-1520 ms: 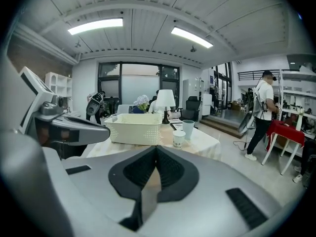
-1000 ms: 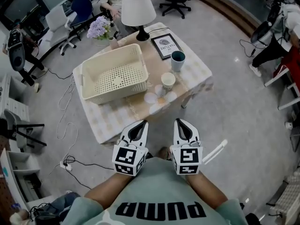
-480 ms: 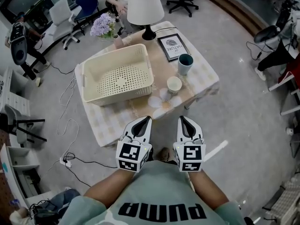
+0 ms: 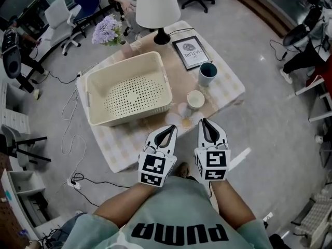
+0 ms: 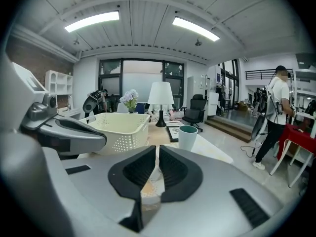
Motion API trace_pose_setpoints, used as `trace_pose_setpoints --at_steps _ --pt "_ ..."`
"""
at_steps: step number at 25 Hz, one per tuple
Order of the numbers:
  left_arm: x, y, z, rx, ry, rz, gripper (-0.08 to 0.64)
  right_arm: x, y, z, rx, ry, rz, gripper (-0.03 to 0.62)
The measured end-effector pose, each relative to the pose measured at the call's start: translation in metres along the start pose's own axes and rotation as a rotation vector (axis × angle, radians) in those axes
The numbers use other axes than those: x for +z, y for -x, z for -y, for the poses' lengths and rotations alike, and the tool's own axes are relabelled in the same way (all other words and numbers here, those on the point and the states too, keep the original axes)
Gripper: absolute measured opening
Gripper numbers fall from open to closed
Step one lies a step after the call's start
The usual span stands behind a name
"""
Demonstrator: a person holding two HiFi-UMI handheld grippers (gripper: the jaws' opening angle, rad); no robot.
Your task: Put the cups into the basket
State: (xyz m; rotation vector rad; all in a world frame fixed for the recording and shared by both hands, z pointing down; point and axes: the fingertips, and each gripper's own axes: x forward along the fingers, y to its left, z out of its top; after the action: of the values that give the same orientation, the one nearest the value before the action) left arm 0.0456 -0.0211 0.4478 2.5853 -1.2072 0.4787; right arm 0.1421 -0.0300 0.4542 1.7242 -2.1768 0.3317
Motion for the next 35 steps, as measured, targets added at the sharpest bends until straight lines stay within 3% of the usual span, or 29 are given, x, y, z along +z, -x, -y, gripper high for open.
trace_pose_setpoints --at_steps 4,7,12,24,35 --pt "-0.003 -0.018 -0.011 -0.013 0.011 -0.019 0.002 0.001 -0.022 0.006 -0.005 -0.002 -0.017 0.023" --pt "-0.006 -0.033 -0.018 -0.022 0.019 -0.036 0.002 -0.004 -0.039 0.008 0.007 -0.017 -0.047 0.181" --pt "-0.017 -0.054 -0.027 -0.033 0.023 -0.074 0.002 -0.015 -0.066 0.009 0.019 -0.011 -0.077 0.278" --pt "-0.055 -0.092 -0.046 -0.047 0.052 -0.18 0.002 -0.046 -0.12 0.022 0.006 -0.017 -0.181 0.354" --pt "-0.072 -0.104 -0.059 -0.04 0.047 -0.222 0.002 -0.064 -0.148 0.024 0.013 -0.001 -0.241 0.36"
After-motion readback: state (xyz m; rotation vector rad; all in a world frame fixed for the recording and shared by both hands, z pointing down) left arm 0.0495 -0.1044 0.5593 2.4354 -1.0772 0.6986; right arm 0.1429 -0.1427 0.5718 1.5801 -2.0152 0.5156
